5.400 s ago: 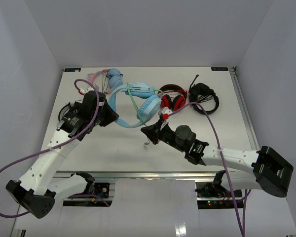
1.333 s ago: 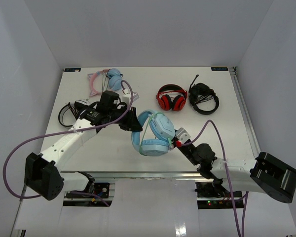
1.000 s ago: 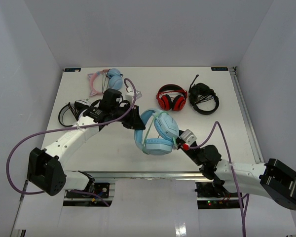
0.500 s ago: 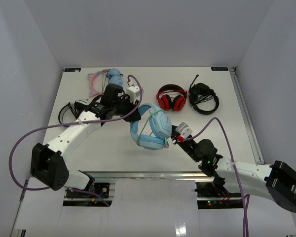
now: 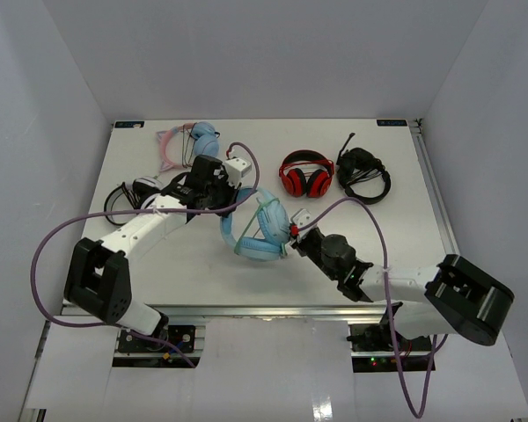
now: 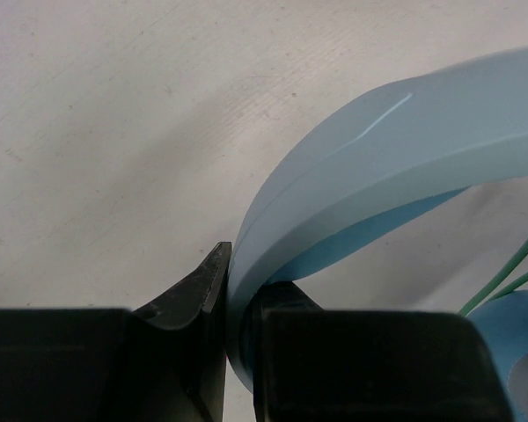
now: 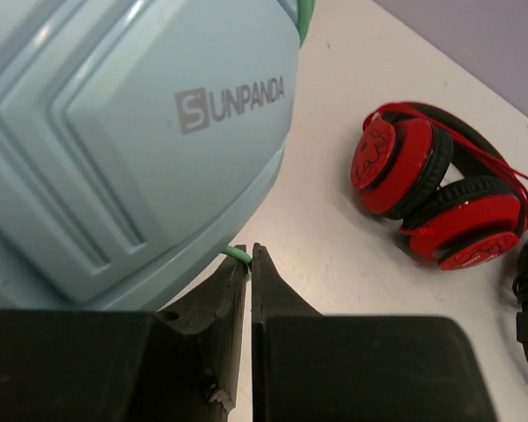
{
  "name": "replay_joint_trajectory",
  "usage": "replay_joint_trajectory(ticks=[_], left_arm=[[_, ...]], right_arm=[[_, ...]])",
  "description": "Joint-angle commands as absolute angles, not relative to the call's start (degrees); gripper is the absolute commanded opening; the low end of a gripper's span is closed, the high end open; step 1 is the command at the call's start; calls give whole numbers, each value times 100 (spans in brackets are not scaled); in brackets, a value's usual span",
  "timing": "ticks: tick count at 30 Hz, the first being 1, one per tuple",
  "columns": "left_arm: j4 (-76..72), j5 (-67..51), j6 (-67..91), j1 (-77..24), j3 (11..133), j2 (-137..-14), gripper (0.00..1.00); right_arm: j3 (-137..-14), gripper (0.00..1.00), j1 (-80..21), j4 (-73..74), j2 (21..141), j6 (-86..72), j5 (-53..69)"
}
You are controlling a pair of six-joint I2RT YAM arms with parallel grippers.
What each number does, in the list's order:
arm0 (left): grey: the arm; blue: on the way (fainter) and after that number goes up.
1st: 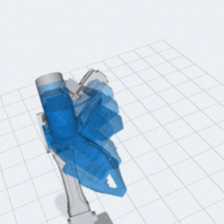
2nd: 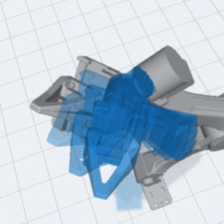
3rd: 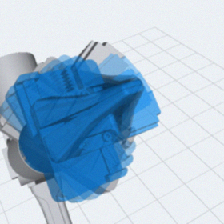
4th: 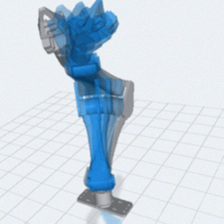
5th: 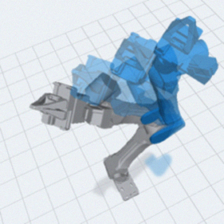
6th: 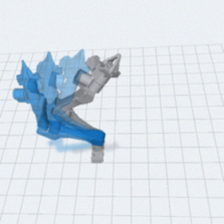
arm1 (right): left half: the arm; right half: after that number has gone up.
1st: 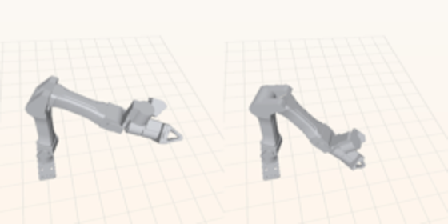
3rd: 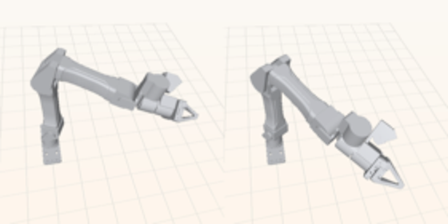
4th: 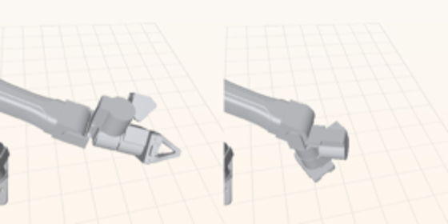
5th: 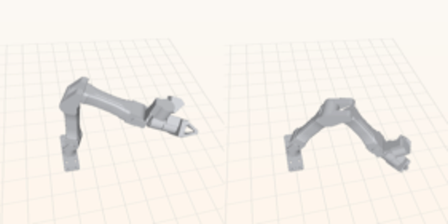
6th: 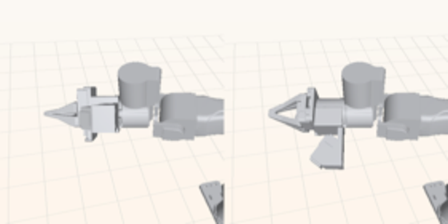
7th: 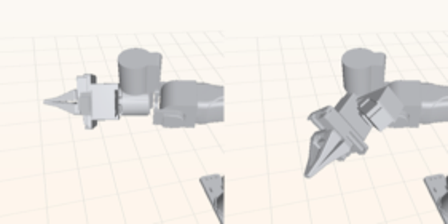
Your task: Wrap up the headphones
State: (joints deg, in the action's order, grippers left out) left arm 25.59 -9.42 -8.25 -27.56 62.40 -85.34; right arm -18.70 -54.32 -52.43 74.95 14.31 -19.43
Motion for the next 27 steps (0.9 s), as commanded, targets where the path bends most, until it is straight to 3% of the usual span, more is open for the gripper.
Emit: replay_joint_trajectory(ticks=[1, 6, 9, 17, 27], left_arm=[[2741, -834, -1123, -2754, 6300, -9037, 0], [2915, -1268, -805, -2725, 6440, -9217, 0], [3024, -2106, -520, -2698, 6591, -9159, 0], [3076, -4033, -129, -2681, 6501, -8628, 0], [3032, -4340, 1329, -2672, 6454, -8446, 0]], right_arm=[[-2375, 8, -5254, -6380, 8046, 1451, -2350], [-1992, 8, -5212, -7689, 8530, 1338, -2045], [-1645, 8, -5212, -8557, 8674, 1248, -1864], [-1588, 8, -5208, -8639, 8750, 918, -1569], [-1449, 8, -5212, -9610, 9024, -66, -1273]])
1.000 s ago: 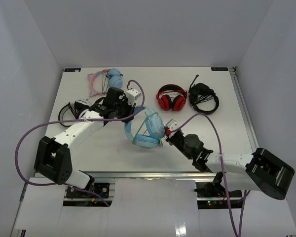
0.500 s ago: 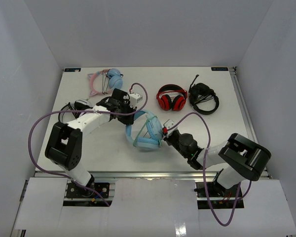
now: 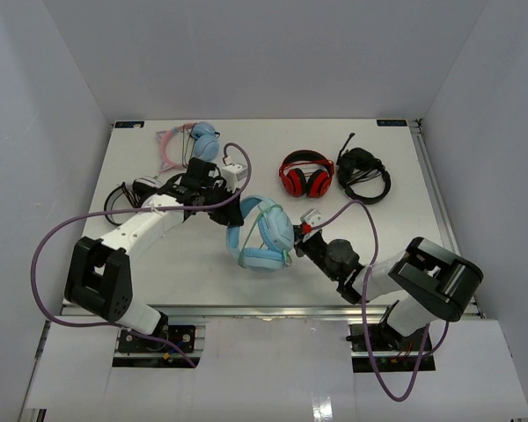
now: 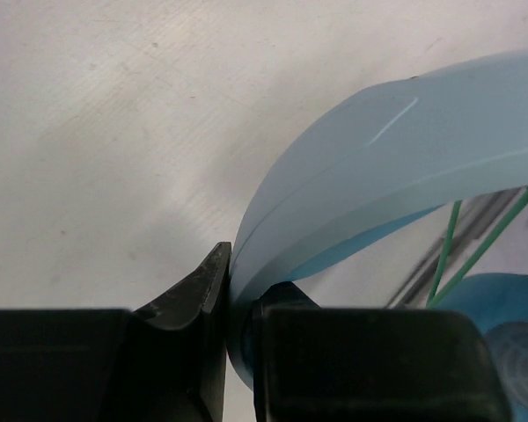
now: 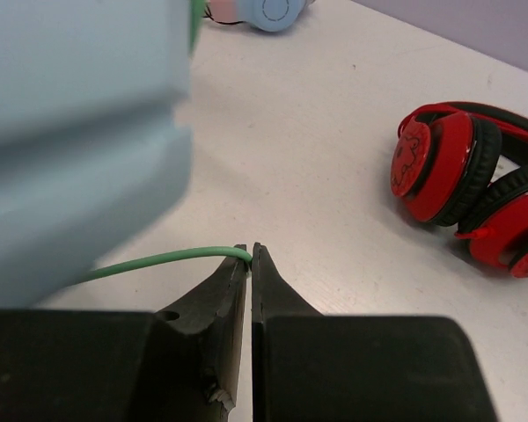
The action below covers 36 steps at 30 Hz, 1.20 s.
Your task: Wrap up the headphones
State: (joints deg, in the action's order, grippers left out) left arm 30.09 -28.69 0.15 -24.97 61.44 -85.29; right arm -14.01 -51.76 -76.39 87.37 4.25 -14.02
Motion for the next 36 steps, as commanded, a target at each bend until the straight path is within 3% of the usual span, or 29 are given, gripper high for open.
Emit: replay_joint_trajectory(ticks=[1, 7, 15, 18, 22, 26, 33, 36], left_arm=[[3067, -4523, 1568, -2672, 6557, -8524, 0], [3022, -5332, 2998, -2654, 6869, -8737, 0], [3112, -4885, 3728, -2654, 6854, -8537, 0], [3513, -4492, 3469, -2654, 7056, -8581, 0], [4830, -2702, 2644, -2647, 7870, -8778, 0], [5141, -2276, 2354, -2611, 8169, -8707, 0], [5372, -2197, 2498, -2610, 8557, -8766, 0], [5451, -2090, 2540, -2610, 8652, -8816, 0]], right_arm=[[-1410, 8, -5209, -9782, 9081, -151, -1211], [-1336, 8, -5188, -9957, 9177, -211, -1000], [-1225, 15, -5158, -10324, 9340, -379, -881], [-1134, 13, -5150, -10801, 9484, -572, -834], [-1157, 8, -5150, -10811, 9529, -659, -714], [-1191, 8, -5114, -10811, 9606, -748, -703], [-1243, 28, -5103, -10811, 9563, -800, -383], [-1266, 31, -5098, -10811, 9563, -817, -298]])
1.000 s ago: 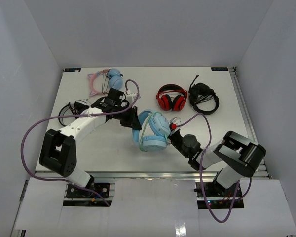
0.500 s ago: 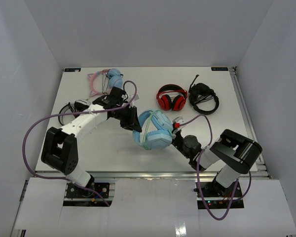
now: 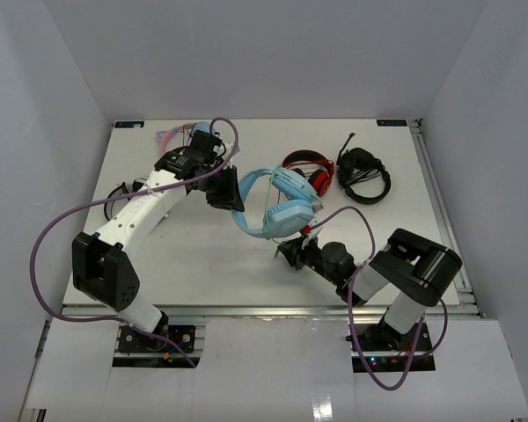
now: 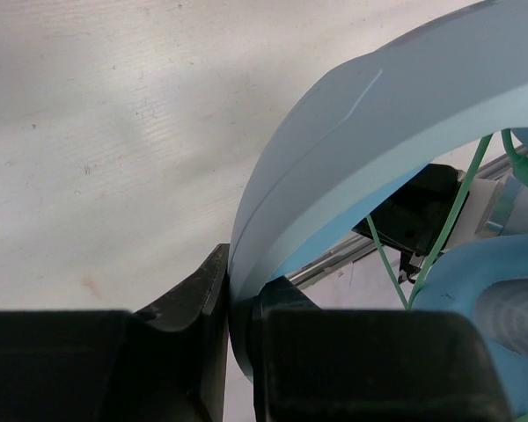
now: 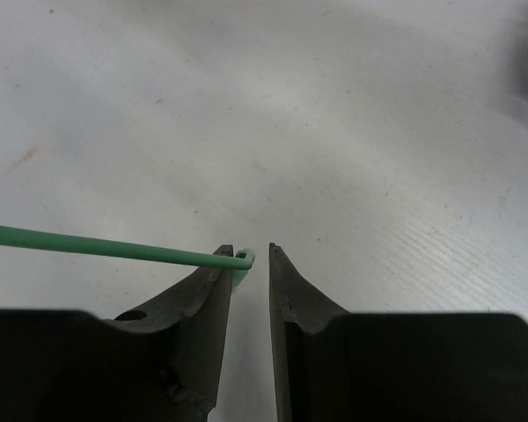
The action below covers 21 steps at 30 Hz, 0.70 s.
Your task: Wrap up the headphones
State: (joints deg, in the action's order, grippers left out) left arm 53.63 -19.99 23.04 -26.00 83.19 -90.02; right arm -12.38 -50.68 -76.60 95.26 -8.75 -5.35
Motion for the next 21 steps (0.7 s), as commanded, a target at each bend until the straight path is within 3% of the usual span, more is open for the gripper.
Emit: replay_joint_trajectory(ticks=[1, 6, 15, 18, 21], left_arm=[[5478, -2055, 2541, -2610, 8704, -8826, 0], [5590, -1995, 2638, -2610, 8890, -8912, 0], [5627, -2050, 2921, -2610, 9272, -8965, 0], [5678, -2101, 2980, -2610, 9475, -8982, 0], [5729, -2140, 3038, -2610, 9613, -8991, 0]], right_arm=[[-1266, 31, -5098, -10811, 9563, -817, -281], [-1275, 34, -5098, -10811, 9545, -809, -199], [-1310, 59, -5098, -10811, 9393, -756, 553], [-1310, 71, -5098, -10811, 9316, -747, 739], [-1310, 74, -5090, -10811, 9259, -747, 885]])
